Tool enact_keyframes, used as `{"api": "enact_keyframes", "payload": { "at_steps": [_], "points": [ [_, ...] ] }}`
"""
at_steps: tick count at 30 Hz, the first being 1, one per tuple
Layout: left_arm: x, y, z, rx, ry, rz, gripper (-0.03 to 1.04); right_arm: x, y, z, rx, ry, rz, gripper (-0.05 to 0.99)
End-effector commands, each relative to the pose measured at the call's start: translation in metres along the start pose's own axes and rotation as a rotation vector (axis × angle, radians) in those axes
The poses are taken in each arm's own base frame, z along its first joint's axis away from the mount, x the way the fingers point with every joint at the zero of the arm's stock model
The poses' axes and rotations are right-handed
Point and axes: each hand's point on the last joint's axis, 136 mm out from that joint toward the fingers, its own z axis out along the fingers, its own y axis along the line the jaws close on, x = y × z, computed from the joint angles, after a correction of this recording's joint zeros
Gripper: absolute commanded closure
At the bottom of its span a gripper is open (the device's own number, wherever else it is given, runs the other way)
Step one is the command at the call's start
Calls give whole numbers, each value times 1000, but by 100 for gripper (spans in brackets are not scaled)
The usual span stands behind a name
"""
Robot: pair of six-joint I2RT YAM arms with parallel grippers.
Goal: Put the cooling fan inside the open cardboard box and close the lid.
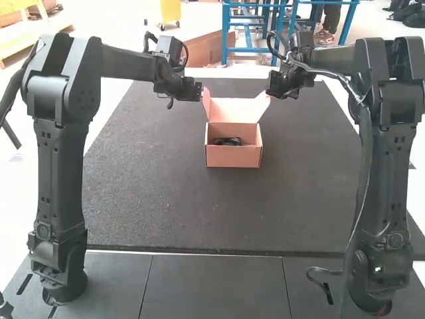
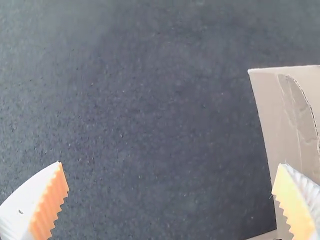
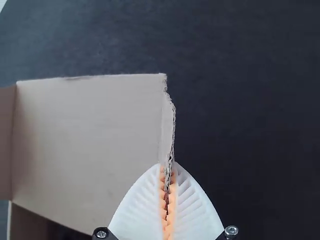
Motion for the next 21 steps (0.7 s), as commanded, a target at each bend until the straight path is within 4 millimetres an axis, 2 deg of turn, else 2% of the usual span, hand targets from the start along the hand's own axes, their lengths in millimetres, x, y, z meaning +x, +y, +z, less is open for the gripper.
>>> {"api": "enact_keyframes", "payload": {
  "at_steps": [1,12,21],
  "points": [
    [-24,-10,-7,28,-56,-7,4,-15,7,-6,-21,-32,-10,93],
    [-34,-31,-12,75,-78,-13,4,-11,21,-7,-53,-17,-27,95],
    [-30,-34,-13,77,-61,-10,4,-13,25,-18,-53,-25,-33,95]
  ]
}}
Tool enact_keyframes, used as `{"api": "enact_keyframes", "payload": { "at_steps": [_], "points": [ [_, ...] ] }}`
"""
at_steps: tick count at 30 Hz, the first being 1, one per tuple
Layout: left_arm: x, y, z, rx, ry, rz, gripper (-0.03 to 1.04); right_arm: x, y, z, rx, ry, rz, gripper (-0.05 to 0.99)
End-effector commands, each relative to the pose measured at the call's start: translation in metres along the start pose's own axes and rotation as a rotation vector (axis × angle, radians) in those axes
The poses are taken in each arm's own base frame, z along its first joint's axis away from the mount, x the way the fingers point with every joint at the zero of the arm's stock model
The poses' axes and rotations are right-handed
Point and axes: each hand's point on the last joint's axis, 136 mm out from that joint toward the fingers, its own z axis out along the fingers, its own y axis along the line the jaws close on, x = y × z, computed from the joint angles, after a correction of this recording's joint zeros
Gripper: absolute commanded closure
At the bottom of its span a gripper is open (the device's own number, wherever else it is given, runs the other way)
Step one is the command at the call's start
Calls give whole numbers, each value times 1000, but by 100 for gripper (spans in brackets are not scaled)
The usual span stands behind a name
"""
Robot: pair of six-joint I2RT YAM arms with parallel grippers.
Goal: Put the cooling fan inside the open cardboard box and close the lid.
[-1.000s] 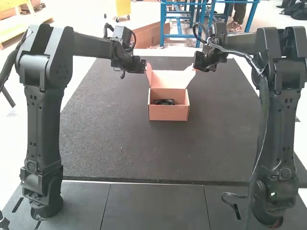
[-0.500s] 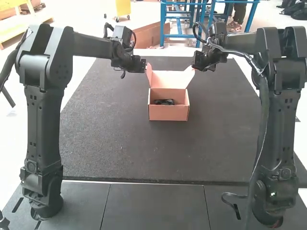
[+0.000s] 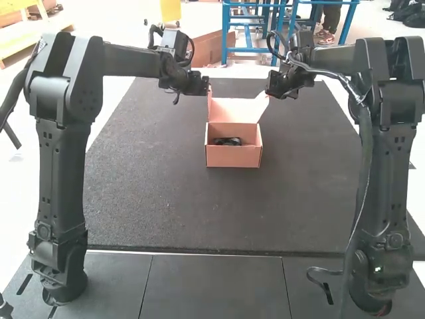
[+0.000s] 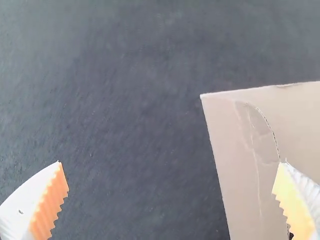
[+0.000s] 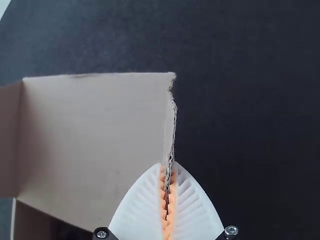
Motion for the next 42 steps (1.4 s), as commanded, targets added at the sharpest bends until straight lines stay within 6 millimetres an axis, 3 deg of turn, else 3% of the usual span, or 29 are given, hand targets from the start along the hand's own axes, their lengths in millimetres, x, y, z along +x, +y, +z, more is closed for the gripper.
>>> {"api": "enact_keyframes", "payload": {
  "at_steps": [1,14,32,42],
  "points": [
    [-12,-8,-4,20,-21,-2,4,-15,22,-19,-34,-36,-36,95],
    [-8,-7,-9,17,3,-6,4,-8,44,-38,-43,-41,-70,95],
    [0,-16,-30,26,52,8,4,18,47,-63,-34,-18,-91,95],
    [3,-26,-47,41,46,21,4,36,53,-66,-42,10,-97,95]
  ]
}}
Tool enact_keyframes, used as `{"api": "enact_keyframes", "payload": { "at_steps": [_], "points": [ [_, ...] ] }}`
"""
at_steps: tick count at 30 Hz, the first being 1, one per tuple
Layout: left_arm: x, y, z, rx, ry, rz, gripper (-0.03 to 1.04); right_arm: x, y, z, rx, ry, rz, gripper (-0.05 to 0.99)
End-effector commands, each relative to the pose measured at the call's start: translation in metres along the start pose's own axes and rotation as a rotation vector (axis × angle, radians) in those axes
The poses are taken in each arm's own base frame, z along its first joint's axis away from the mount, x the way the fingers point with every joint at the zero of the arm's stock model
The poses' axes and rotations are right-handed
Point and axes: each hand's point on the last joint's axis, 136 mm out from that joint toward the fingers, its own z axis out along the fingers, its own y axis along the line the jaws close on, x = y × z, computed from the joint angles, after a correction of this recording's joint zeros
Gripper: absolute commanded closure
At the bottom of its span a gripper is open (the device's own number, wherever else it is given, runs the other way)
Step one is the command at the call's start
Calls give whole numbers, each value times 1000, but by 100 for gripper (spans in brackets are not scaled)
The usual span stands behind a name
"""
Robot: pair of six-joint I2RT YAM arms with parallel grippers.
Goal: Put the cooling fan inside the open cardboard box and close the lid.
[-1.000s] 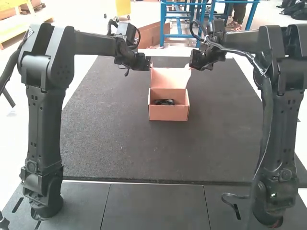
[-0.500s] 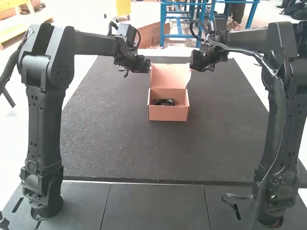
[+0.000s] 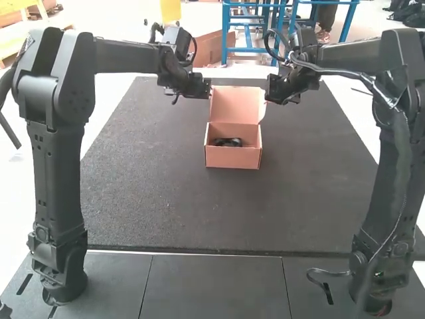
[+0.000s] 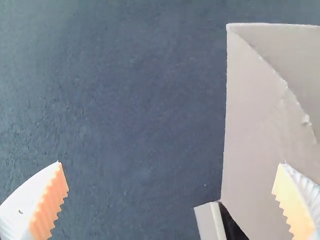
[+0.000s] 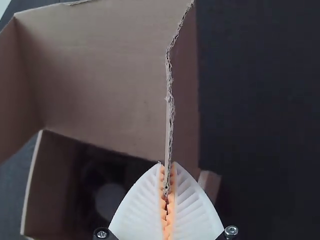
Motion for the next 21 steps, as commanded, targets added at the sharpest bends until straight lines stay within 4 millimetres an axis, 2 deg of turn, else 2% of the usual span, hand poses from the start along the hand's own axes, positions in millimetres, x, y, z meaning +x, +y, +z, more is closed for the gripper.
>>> {"api": "enact_keyframes", "payload": {
  "at_steps": [1,7,21],
  "points": [
    [-13,-11,-21,26,-44,-1,4,-6,24,-16,-34,-33,-43,95],
    [-6,-12,-29,26,-35,2,4,4,33,-17,-42,-18,-57,95],
    [11,-19,-39,42,-33,3,4,21,28,-28,-19,-21,-56,95]
  ]
}}
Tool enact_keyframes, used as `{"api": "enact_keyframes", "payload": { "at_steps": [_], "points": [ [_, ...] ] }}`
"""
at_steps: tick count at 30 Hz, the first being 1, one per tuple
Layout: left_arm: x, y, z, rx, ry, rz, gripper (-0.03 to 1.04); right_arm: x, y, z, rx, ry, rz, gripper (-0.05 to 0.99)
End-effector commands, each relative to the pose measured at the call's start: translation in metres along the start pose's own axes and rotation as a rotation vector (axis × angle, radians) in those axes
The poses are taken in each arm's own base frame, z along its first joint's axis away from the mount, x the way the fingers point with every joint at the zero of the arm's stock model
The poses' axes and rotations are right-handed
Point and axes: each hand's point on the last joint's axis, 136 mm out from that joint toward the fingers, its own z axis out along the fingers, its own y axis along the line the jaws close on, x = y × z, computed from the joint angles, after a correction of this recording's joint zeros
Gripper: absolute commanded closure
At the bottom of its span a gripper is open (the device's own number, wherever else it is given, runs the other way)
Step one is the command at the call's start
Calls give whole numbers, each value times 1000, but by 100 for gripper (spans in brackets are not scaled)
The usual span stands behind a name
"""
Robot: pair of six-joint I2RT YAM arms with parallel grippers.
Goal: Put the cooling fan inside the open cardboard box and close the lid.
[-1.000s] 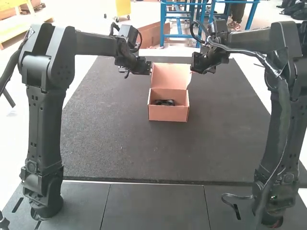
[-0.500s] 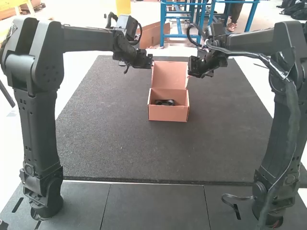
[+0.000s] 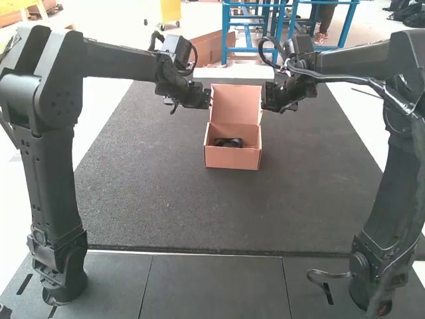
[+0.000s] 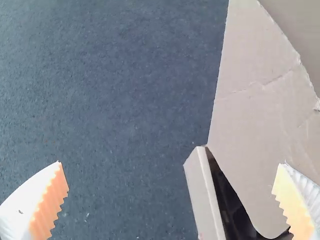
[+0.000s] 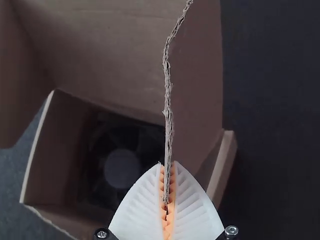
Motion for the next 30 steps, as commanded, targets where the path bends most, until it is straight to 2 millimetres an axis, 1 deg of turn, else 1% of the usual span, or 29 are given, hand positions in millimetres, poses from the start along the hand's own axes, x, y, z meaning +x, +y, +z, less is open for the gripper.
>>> {"api": "enact_keyframes", "payload": {
  "at_steps": [1,8,22,30],
  "points": [
    [-23,-9,-25,25,-76,-5,4,-9,12,-19,-20,-44,-21,95],
    [-20,-8,-29,25,-74,-5,4,0,12,-21,-20,-34,-21,95],
    [-9,-7,-31,26,-66,-10,4,18,15,-18,-21,-19,-33,95],
    [-9,-7,-34,30,-75,-18,4,20,15,-21,6,-73,-47,95]
  ]
}}
